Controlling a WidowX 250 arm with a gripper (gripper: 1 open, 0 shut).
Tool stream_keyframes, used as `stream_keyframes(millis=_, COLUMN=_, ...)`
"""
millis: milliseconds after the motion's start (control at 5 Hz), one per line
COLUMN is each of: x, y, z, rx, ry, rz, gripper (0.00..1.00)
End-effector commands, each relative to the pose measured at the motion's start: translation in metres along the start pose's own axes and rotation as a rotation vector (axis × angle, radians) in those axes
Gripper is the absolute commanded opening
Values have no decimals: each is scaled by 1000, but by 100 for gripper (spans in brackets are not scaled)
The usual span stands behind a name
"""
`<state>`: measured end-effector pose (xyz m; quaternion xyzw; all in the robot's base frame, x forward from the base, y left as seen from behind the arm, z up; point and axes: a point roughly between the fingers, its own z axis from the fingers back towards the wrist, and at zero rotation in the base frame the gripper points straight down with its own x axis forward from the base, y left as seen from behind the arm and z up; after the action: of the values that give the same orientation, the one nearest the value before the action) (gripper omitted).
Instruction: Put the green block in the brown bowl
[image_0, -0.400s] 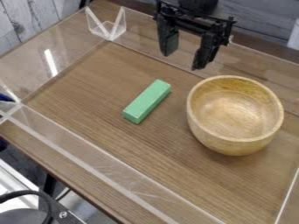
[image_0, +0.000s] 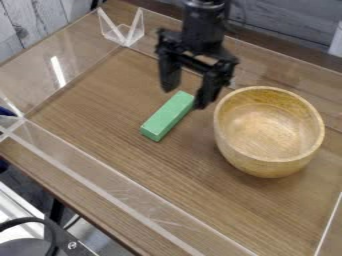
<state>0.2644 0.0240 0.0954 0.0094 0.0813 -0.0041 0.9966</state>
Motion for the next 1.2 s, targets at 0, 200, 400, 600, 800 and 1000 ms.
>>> stream_keyframes(millis=0, x=-3, y=18, z=-1, rx=5, ry=-50, rz=3, gripper=100)
stream_keyframes(millis=200, x=-9, y=30, z=-15, rx=6, ry=-38, rz=9, gripper=100)
stream_keyframes(millis=400, x=-9, y=33, z=-28, rx=7, ry=-18, rz=10, gripper=100)
stream_keyframes(millis=600, x=-6, y=32, z=-39, rx=16, ry=1, rz=3, gripper=100)
stream_keyframes(millis=800, x=-1, y=32, z=-49, rx=21, ry=15, rz=3, gripper=100)
stream_keyframes(millis=1000, x=5, y=34, z=-53, rx=26, ry=14, rz=5, gripper=100)
